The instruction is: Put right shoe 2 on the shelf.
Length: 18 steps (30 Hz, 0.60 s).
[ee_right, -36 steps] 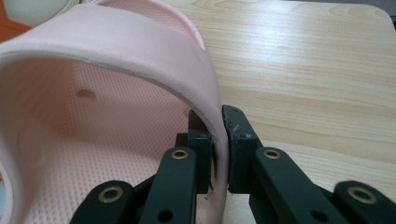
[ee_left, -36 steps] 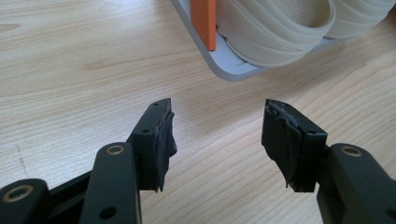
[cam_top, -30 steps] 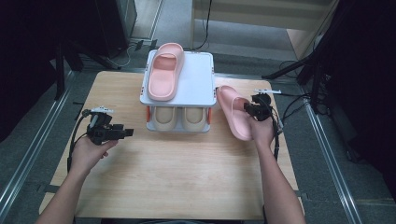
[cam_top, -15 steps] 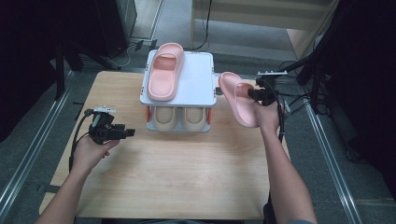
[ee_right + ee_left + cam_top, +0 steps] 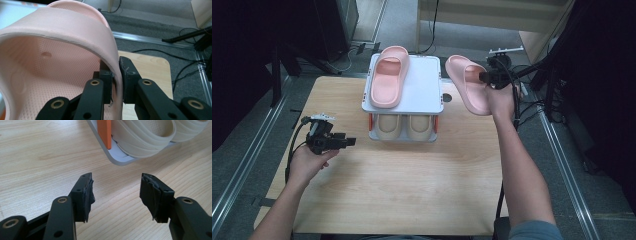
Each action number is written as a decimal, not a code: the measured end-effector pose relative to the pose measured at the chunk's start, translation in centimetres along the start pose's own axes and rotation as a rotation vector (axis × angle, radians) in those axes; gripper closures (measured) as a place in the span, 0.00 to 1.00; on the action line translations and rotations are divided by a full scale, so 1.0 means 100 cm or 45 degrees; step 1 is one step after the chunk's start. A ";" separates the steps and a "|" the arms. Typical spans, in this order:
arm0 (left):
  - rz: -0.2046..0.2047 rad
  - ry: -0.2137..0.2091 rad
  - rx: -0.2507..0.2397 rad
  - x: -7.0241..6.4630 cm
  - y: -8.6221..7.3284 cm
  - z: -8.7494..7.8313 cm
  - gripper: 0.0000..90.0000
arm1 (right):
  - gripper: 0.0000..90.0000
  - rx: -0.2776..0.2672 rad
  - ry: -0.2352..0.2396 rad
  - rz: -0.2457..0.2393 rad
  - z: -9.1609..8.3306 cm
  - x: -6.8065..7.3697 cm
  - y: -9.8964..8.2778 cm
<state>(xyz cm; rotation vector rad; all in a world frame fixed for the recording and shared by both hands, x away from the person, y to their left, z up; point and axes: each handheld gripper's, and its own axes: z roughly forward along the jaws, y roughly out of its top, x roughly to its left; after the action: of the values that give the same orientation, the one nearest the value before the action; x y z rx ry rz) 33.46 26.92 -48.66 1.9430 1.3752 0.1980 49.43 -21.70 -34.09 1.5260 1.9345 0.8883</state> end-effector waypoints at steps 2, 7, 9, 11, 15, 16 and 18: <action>-0.007 -0.004 -0.007 0.000 0.000 -0.001 0.49 | 0.91 -0.004 0.004 -0.008 -0.001 0.005 0.008; 0.003 -0.010 -0.012 0.000 0.000 -0.001 0.49 | 0.91 -0.010 0.000 -0.040 0.001 0.026 0.024; 0.006 -0.011 -0.017 0.000 0.000 -0.002 0.49 | 0.90 -0.008 0.003 -0.049 0.004 0.035 0.028; 0.007 -0.021 -0.036 0.000 0.001 -0.003 0.49 | 0.90 0.000 0.004 -0.060 0.009 0.046 0.032; 0.015 -0.031 -0.065 -0.001 0.001 -0.006 0.50 | 0.90 0.020 -0.005 -0.083 0.017 0.061 0.035; 0.014 -0.032 -0.070 -0.001 0.002 -0.006 0.50 | 0.90 0.026 -0.008 -0.089 0.020 0.065 0.036; 0.013 -0.031 -0.078 -0.001 0.002 -0.007 0.50 | 0.89 0.031 -0.010 -0.092 0.025 0.072 0.037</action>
<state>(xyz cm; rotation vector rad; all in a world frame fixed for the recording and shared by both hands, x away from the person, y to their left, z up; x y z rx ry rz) 33.21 27.14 -48.05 1.8966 1.3283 0.2178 51.96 -13.67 -32.90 1.4618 1.9882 0.8293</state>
